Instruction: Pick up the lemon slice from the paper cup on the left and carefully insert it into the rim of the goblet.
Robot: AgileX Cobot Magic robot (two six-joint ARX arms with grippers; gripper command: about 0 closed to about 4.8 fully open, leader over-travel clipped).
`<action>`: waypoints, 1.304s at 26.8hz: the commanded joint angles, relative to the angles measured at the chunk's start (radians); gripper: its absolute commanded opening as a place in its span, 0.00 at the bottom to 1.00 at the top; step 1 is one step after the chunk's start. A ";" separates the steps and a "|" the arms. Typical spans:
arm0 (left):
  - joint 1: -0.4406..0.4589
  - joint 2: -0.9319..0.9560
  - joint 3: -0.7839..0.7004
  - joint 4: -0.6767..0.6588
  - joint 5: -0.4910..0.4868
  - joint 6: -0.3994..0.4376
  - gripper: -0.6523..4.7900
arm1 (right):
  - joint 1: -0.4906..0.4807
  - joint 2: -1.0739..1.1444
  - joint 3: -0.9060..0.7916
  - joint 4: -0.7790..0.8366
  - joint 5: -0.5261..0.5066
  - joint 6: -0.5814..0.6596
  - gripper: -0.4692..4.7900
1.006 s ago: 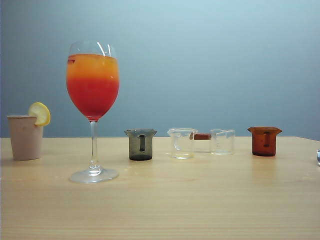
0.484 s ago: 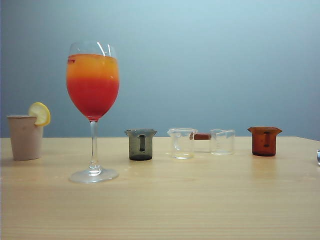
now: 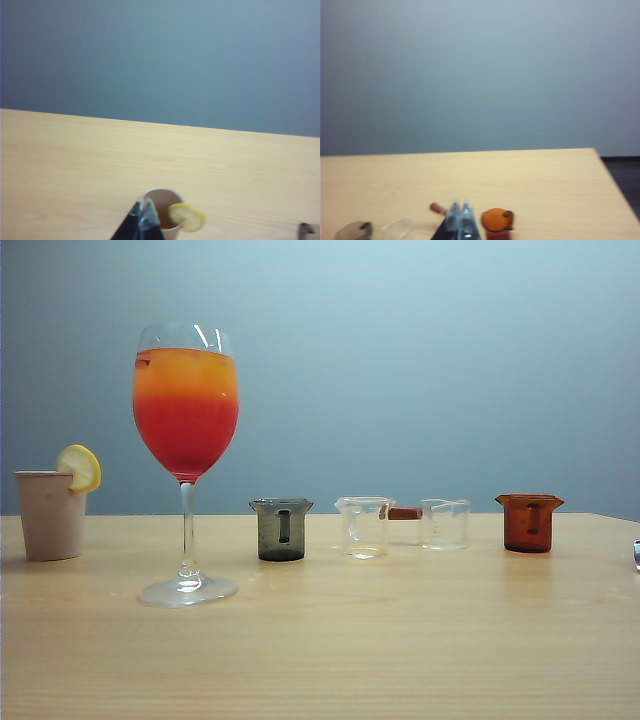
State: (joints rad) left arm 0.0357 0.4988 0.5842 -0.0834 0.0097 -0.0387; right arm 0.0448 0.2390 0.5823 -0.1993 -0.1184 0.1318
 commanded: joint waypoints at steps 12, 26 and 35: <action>0.000 0.398 0.299 -0.069 0.268 0.098 0.11 | 0.016 0.196 0.112 0.015 -0.252 0.006 0.08; 0.001 0.470 0.358 -0.106 0.267 0.202 0.11 | 0.533 0.283 0.114 -0.024 -0.020 0.026 0.08; 0.002 0.494 0.358 -0.156 0.399 0.294 0.11 | 0.871 0.459 0.114 0.092 0.119 0.024 0.09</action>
State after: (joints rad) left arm 0.0364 0.9871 0.9363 -0.2371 0.3618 0.2199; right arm 0.9016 0.6872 0.6907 -0.1646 -0.0101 0.1574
